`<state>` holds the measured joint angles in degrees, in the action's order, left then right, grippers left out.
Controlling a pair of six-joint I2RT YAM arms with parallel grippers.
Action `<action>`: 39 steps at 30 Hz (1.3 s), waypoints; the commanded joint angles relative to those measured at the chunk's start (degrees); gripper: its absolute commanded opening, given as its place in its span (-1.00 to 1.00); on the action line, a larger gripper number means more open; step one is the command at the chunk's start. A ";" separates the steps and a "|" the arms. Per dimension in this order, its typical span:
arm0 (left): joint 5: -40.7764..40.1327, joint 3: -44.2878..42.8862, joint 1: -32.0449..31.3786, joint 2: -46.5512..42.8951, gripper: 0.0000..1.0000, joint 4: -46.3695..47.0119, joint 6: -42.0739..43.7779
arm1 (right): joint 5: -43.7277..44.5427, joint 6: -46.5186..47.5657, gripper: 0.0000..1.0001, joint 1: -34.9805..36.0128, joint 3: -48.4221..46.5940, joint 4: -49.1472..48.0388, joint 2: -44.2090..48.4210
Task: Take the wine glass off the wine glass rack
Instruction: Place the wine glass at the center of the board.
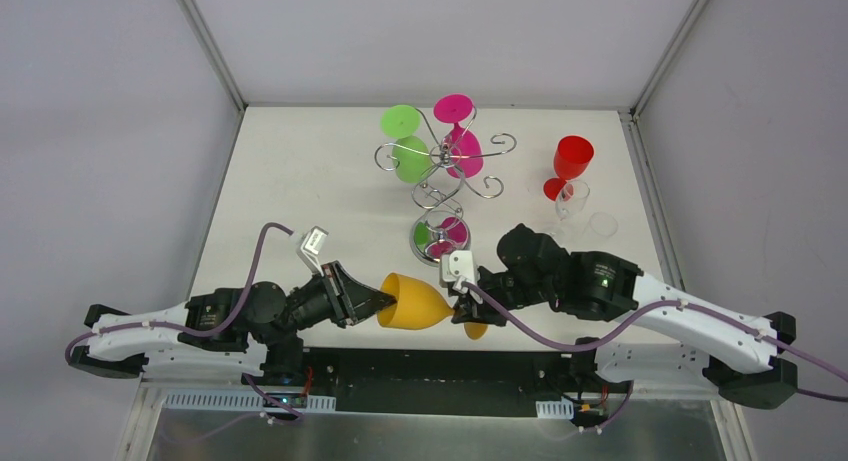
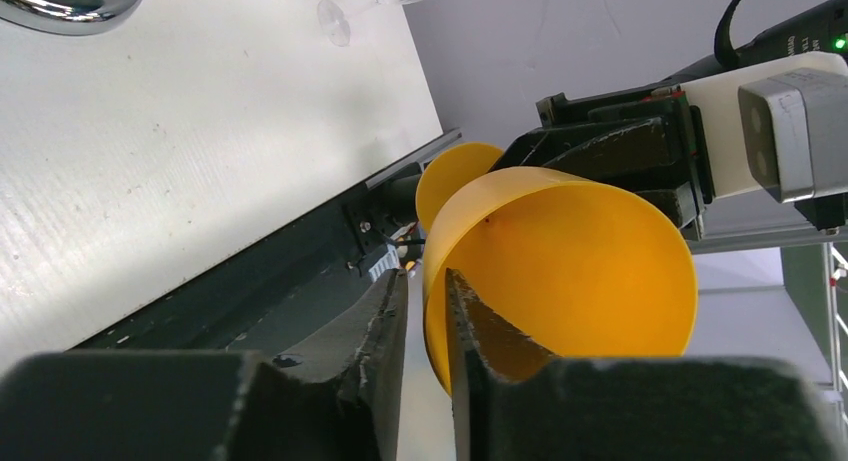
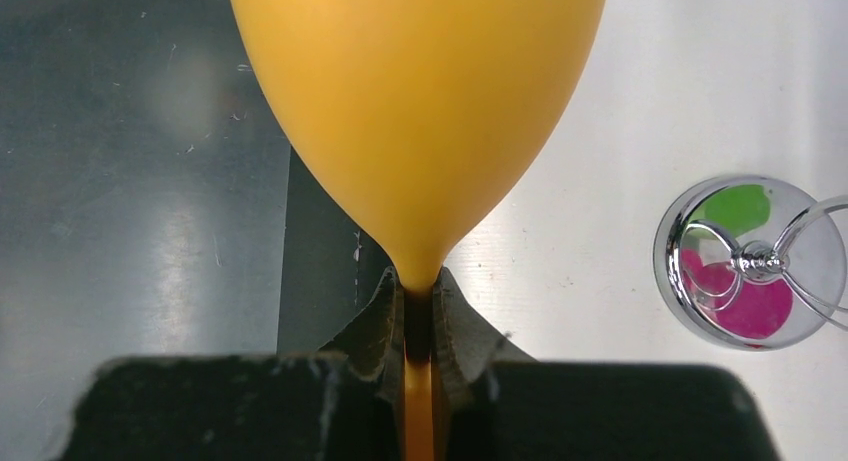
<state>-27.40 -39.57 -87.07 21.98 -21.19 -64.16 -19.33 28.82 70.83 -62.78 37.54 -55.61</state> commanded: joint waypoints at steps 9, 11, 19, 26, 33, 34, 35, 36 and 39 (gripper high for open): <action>0.36 -1.04 -0.56 2.68 -1.00 2.07 0.84 | 2.46 0.13 -0.93 0.71 -2.07 -0.23 0.14; -0.18 -1.41 -0.47 3.62 -1.00 1.38 0.95 | 3.36 -0.07 -0.76 0.72 -1.78 -0.40 0.57; 0.11 -1.73 2.21 5.06 -1.00 0.27 3.24 | 8.88 -1.82 -0.14 0.72 0.74 -3.04 5.82; 19.15 1.47 19.21 9.25 -1.00 3.98 2.06 | 13.82 -3.82 -0.08 0.72 1.38 -4.00 9.32; 21.04 -2.17 29.46 7.76 -1.00 -5.10 6.01 | 16.09 -6.18 -0.04 0.71 3.15 -4.61 12.78; 20.29 -3.78 30.33 8.27 -1.00 -8.17 7.39 | 16.81 -6.64 -0.03 0.70 3.39 -4.89 13.16; 19.39 -5.11 31.06 8.89 -1.00 -10.63 8.41 | 17.63 -7.28 -0.02 0.71 3.54 -5.15 13.45; 19.13 -6.26 31.81 9.61 -1.00 -11.87 9.34 | 18.33 -7.99 -0.01 0.70 3.48 -5.19 13.55; 20.17 -9.74 34.90 13.37 -1.00 -14.82 12.53 | 21.81 -11.01 0.04 0.67 2.80 -5.51 13.61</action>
<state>-8.73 -43.57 -55.24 31.81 -30.79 -57.30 -2.90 22.39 71.29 -59.16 34.87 -42.70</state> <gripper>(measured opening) 0.013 0.504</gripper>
